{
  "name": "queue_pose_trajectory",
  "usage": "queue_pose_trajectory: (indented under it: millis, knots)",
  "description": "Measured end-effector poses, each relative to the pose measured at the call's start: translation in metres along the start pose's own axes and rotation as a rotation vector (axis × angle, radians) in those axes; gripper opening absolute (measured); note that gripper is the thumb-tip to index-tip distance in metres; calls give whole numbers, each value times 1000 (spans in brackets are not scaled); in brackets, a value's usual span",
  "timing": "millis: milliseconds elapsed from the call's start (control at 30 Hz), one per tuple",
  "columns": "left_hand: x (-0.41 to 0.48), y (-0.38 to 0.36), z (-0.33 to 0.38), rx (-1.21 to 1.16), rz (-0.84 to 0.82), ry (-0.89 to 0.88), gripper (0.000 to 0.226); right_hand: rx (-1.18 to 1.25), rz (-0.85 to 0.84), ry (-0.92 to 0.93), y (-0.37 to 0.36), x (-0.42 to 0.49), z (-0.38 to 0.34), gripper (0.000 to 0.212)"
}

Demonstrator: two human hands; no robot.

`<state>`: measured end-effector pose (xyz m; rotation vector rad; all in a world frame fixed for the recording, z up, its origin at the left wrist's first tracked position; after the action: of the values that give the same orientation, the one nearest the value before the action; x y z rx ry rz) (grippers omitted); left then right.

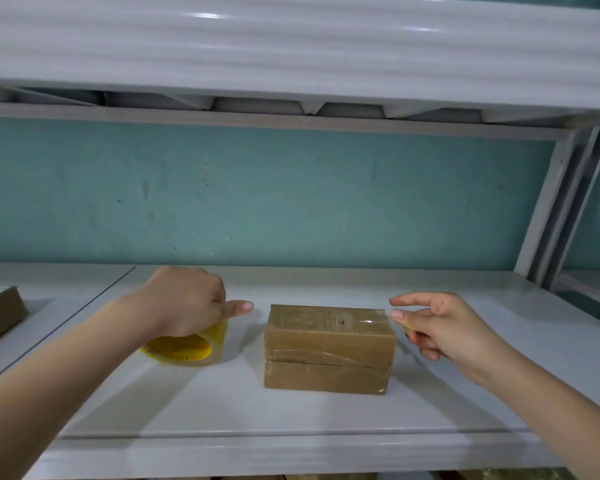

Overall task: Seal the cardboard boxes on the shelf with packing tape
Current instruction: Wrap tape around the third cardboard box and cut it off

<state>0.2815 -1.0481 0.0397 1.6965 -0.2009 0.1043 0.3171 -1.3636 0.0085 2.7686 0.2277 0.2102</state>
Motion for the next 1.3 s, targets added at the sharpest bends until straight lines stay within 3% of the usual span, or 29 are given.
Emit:
queue_pose_trajectory:
  millis: [267, 433, 600, 700, 733, 800, 833, 900, 933, 1000, 1100, 1200, 1300]
  knots:
    - [3, -12, 39, 226, 71, -71, 55, 291, 5, -147, -26, -13, 26, 10]
    - [15, -12, 52, 226, 32, -84, 45, -277, 103, 9, -34, -14, 18, 22]
    - [19, -11, 46, 191, 3, -83, 49, -526, 26, -21, -33, -13, 18, 20]
    - [18, -10, 44, 173, 2, -67, 55, -856, -31, -18, -25, -18, 18, 49]
    - [18, -9, 44, 174, 8, -68, 56, -909, 21, 11, -18, -17, 12, 56]
    - [17, -8, 44, 178, 21, -72, 57, -947, 247, 261, -6, -14, -15, 56]
    - [16, -8, 44, 174, 21, -71, 57, -974, 242, 393, -11, -15, -29, 58]
    - [16, -8, 45, 156, -1, -68, 56, -1043, -72, 452, -42, -17, -39, 91]
    - [17, -8, 45, 146, -17, -65, 56, -1108, -245, 375, -57, -19, -36, 110]
    - [18, -6, 44, 136, -38, -58, 56, -1260, -398, 265, -66, -16, -36, 126]
    - [17, -7, 49, 127, -44, -61, 57, -1373, -425, 343, -77, -8, -50, 123]
    - [17, -6, 53, 134, -22, -70, 55, -1333, -459, 472, -113, -8, -54, 123]
    - [15, -6, 53, 99, 17, -78, 53, -1185, -392, 586, -133, 0, -61, 103]
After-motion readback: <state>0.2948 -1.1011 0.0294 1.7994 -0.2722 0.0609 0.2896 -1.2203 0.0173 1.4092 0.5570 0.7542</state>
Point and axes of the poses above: each hand's wrist, its own x-axis towards the middle knuckle, its own y-axis out of the back of the hand, z = x × y, the point moved 5 cm from there along x, towards the middle knuckle, and after that the axes turned 5 degrees about -x, right-handed, at the moved point
